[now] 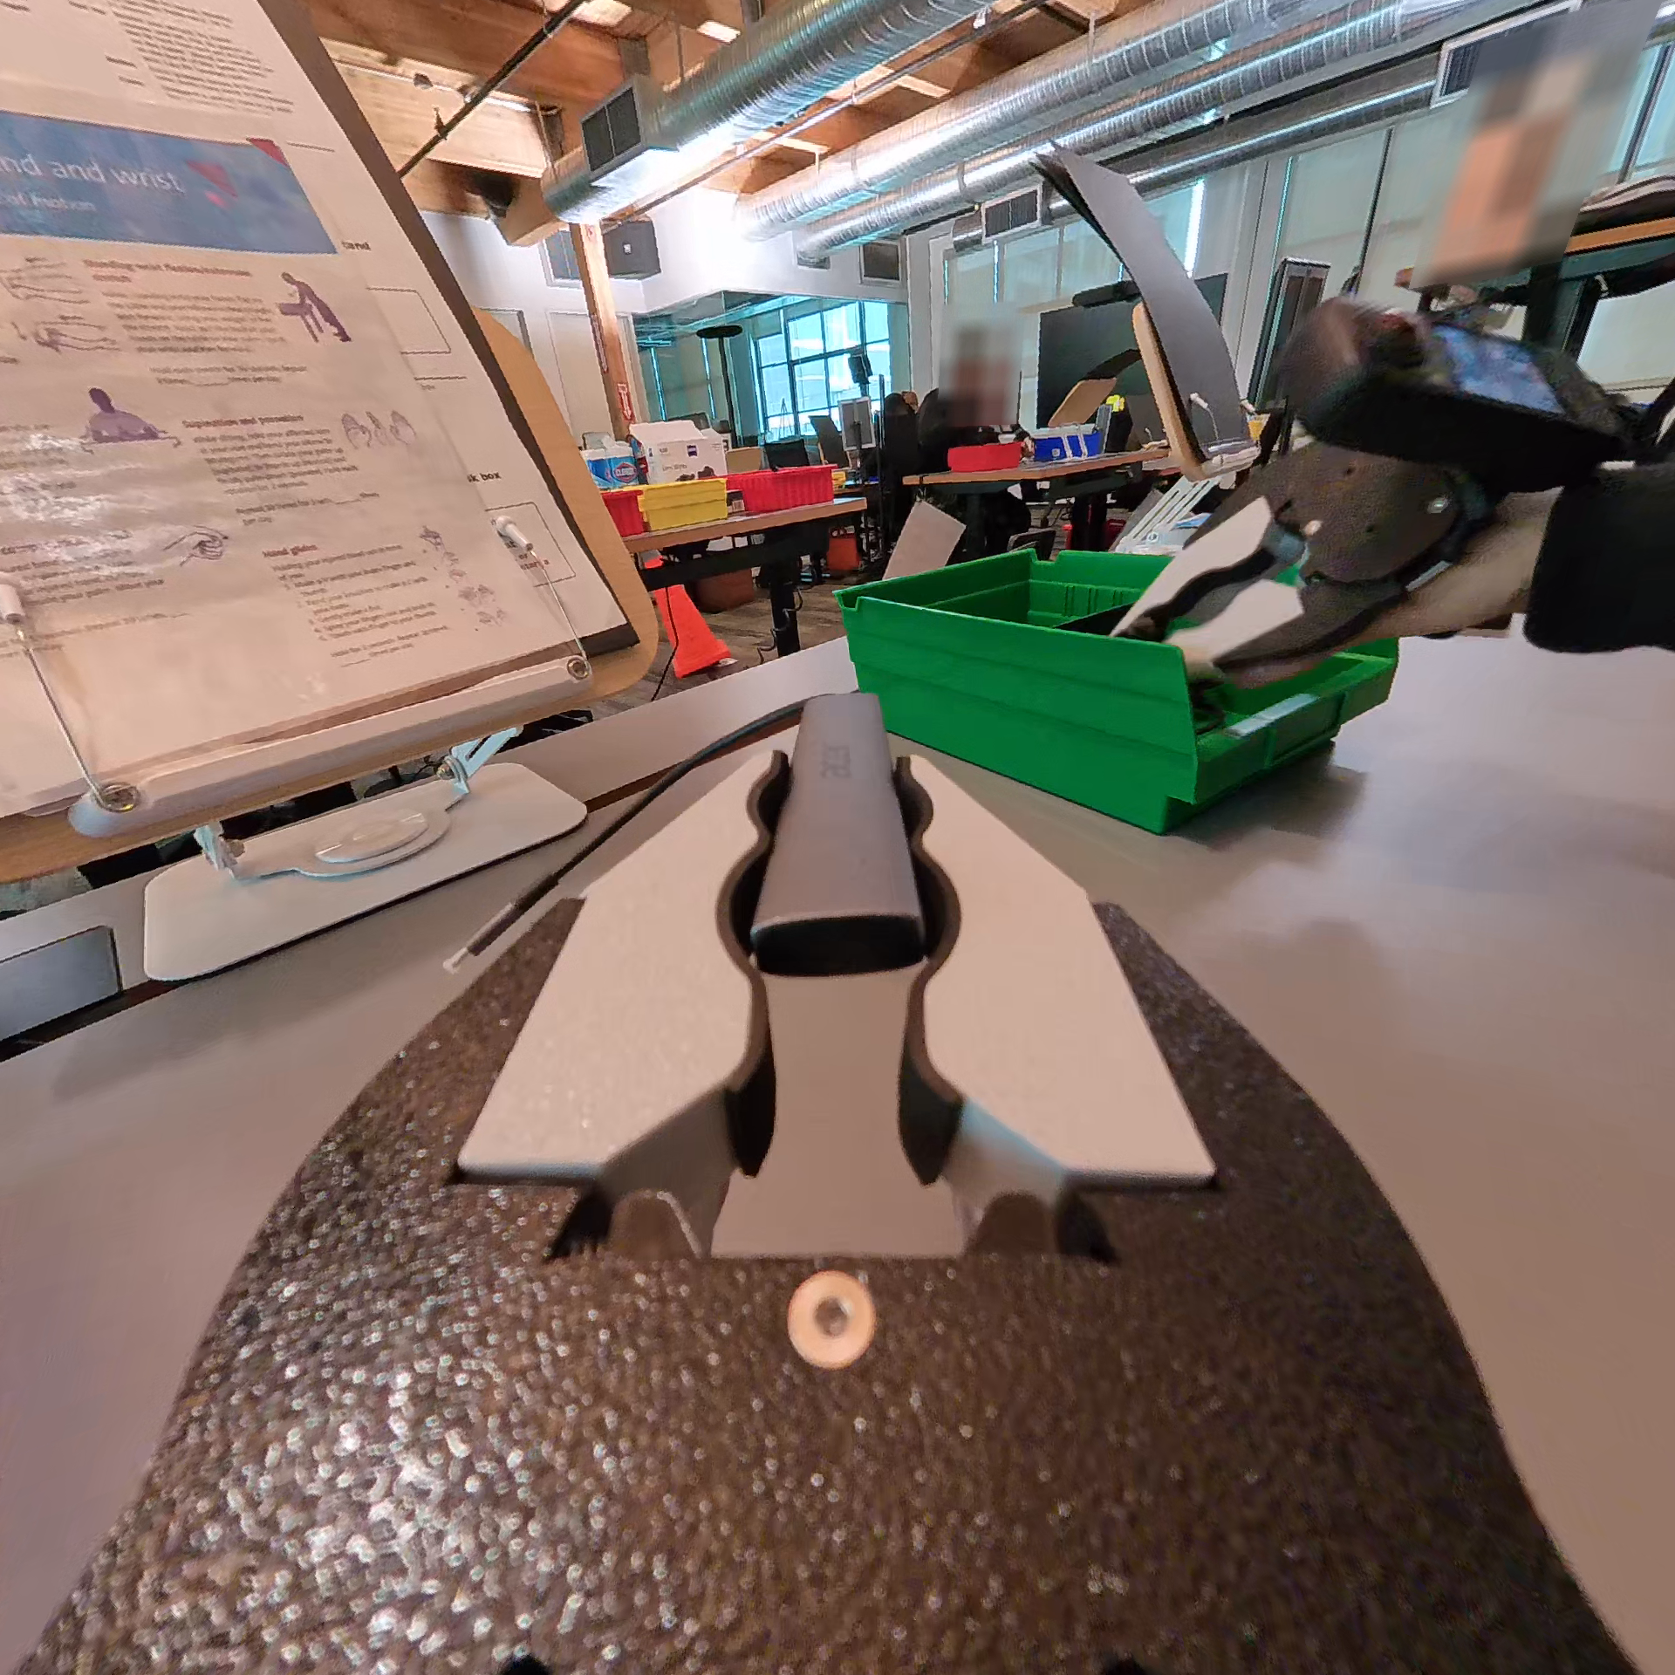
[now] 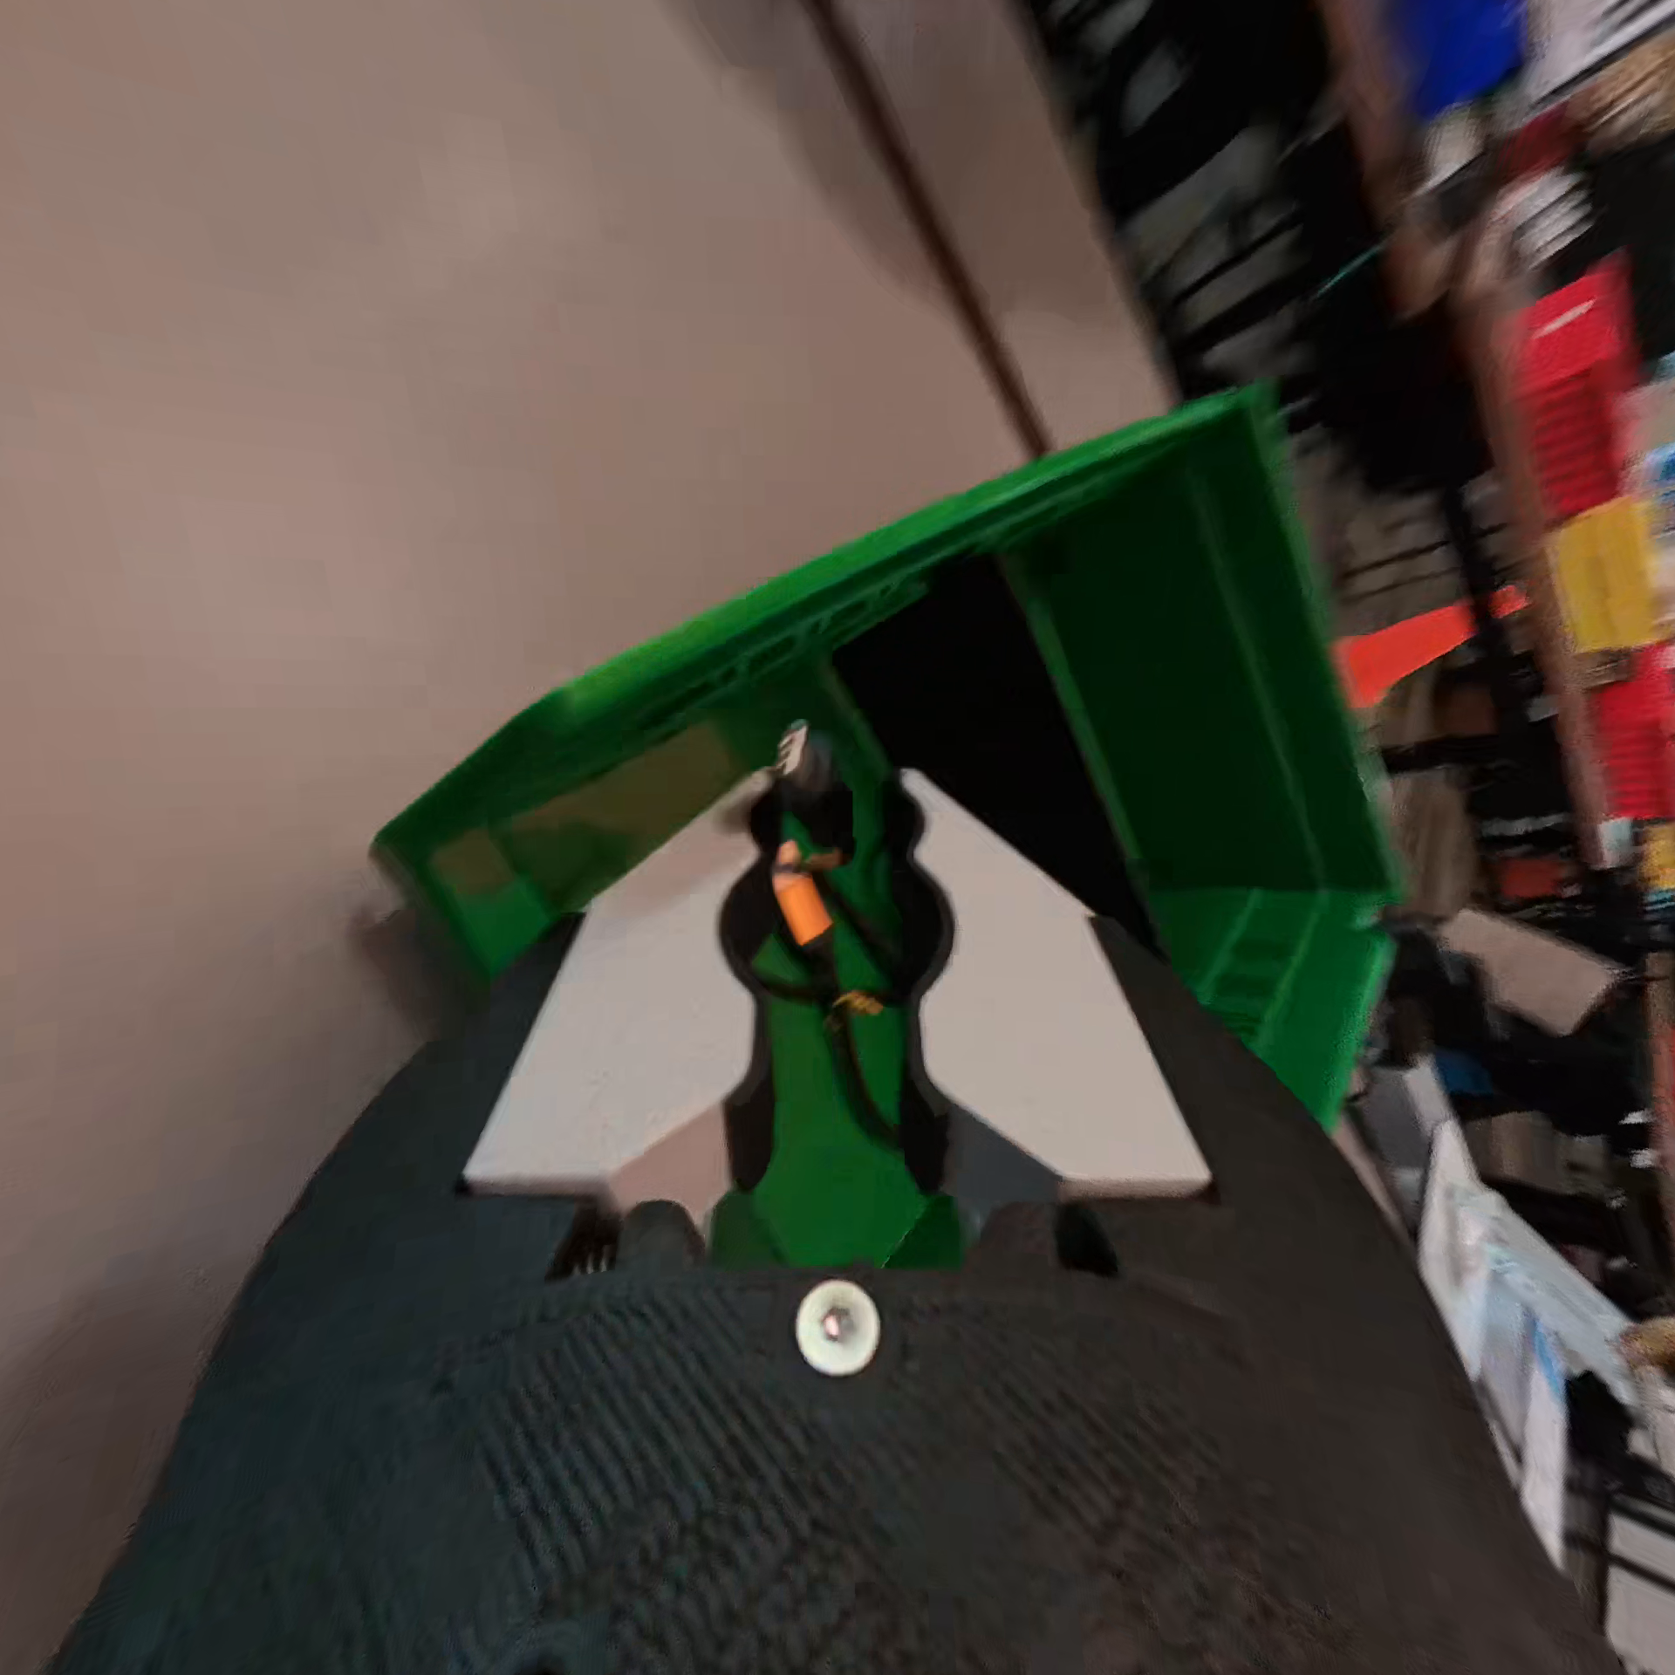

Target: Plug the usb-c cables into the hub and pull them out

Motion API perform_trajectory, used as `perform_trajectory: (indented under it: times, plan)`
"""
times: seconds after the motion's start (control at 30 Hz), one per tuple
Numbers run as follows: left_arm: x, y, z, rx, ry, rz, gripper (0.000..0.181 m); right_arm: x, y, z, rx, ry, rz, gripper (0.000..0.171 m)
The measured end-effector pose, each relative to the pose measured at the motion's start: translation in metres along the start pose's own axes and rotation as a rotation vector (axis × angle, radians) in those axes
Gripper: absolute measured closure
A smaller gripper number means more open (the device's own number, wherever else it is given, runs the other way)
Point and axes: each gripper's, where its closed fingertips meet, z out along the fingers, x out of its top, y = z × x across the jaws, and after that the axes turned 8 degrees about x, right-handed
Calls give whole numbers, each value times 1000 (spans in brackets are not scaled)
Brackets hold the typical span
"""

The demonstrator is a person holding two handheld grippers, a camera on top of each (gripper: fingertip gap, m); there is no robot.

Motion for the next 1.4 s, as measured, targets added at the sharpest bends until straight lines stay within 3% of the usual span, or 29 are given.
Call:
perform_trajectory:
  times: [0.07,0.2,0.33,0.43,0.53,0.63,0.77,0.87,0.93,1.0,1.13,1.23,1.27,1.4]
  plan:
    - [0,0,0,-2,-1,-4,160,-13,1,-1,17,-78,18,124]
    - [-1,0,0,-3,-3,-9,160,-1,-1,-19,73,29,104,112]
    - [-2,3,0,-13,-8,-14,160,-25,7,-36,34,-35,207,114]
    - [-1,4,0,-18,-6,-18,160,-55,23,-47,-71,-88,378,131]
    - [-2,4,0,-23,-9,-28,160,-101,24,-55,-109,-215,579,125]
    - [-3,4,0,-25,-10,-37,160,-118,37,-64,-190,-149,715,121]
    - [-4,4,0,-30,-14,-42,160,-108,40,-77,-218,-60,692,119]
    - [-4,7,0,-49,-18,-48,160,-82,25,-80,-169,5,634,116]
    - [-3,11,0,-75,-16,-56,160,-44,3,-83,-83,126,595,110]
    - [1,20,-3,-146,12,-67,160,15,-34,-89,80,347,546,96]
    - [23,55,-22,-454,119,-201,160,120,-121,-121,435,806,437,87]
    - [33,72,-37,-619,170,-250,159,150,-161,-129,673,944,522,91]
    - [34,79,-42,-678,175,-257,160,157,-167,-136,723,1014,526,102]
    - [38,103,-59,-854,194,-287,159,171,-177,-154,775,1174,507,116]
